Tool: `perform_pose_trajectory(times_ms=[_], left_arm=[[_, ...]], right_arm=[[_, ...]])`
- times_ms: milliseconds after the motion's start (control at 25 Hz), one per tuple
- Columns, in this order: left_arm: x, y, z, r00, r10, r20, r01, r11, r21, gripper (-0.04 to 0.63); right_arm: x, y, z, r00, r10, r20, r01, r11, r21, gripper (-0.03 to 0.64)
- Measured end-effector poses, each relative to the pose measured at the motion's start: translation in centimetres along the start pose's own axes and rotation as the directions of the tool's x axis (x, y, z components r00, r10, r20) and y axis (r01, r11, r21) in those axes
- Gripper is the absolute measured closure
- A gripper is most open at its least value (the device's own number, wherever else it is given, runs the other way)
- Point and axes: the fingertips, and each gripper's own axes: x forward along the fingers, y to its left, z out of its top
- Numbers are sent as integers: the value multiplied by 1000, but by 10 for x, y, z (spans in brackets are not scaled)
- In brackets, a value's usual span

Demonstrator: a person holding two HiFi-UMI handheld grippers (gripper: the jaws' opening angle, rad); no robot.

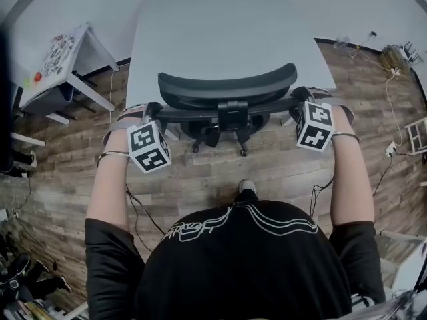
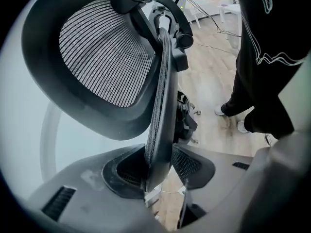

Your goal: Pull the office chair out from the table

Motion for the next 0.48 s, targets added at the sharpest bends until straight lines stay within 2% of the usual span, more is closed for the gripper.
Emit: perform_pose_trajectory(times_ms=[240,480], left_arm=[[4,-3,-2,1000,-1,-13,0,1000,-4,431],[-3,-2,-1,1000,-17,-14,17,1000,-1,431]], right_arm=[[2,2,-3,999,-19,-49,21,999,39,423],[-5,6,-4,995,-5,-96,12,998,68,420]])
